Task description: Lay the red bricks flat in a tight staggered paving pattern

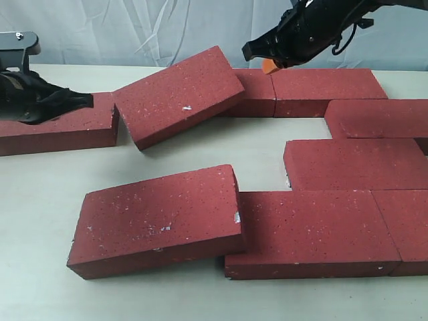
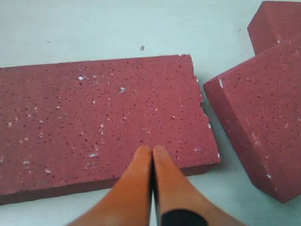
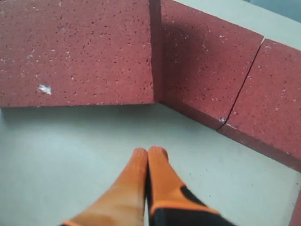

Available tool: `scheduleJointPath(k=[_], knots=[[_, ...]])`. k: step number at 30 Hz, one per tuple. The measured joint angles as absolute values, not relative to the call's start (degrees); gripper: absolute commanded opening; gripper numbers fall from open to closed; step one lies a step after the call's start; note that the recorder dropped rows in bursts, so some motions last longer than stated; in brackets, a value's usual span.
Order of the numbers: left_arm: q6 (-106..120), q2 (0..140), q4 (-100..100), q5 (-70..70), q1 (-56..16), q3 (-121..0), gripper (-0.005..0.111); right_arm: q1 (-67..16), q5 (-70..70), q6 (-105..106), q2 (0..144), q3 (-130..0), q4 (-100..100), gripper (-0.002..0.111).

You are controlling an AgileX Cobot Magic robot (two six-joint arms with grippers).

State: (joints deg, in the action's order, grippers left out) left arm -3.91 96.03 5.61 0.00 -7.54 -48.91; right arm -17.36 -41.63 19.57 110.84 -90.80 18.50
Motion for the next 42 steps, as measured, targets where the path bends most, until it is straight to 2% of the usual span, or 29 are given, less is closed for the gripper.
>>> scheduleJointPath(k=[13,19,24,29,42], knots=[[-3.9,107.5,5.6,-4.7,-8.9,-57.5,0.000,-17.4,-40.5,19.1,115.9,-93.7,15.2,-0.001],[-3.9,112.2,5.9,-4.7,-9.1,-58.6,0.000,-17.4,-29.9,17.1,117.2,-93.8,13.5,-0.001],[-3.9,113.2,6.2,-6.6,-12.4,-58.8,0.000,-17.4,-22.7,17.0,120.5,-93.8,13.4,-0.001],[-3.9,113.2,4.2,-6.5,-12.8,-58.9,0.000,-17.4,-21.8,16.9,121.5,-93.8,13.4,-0.001],[-3.9,111.8,-5.3,1.5,-2.1,-59.7,0.000,-17.4,-23.7,16.9,121.6,-93.8,13.8,-0.001]])
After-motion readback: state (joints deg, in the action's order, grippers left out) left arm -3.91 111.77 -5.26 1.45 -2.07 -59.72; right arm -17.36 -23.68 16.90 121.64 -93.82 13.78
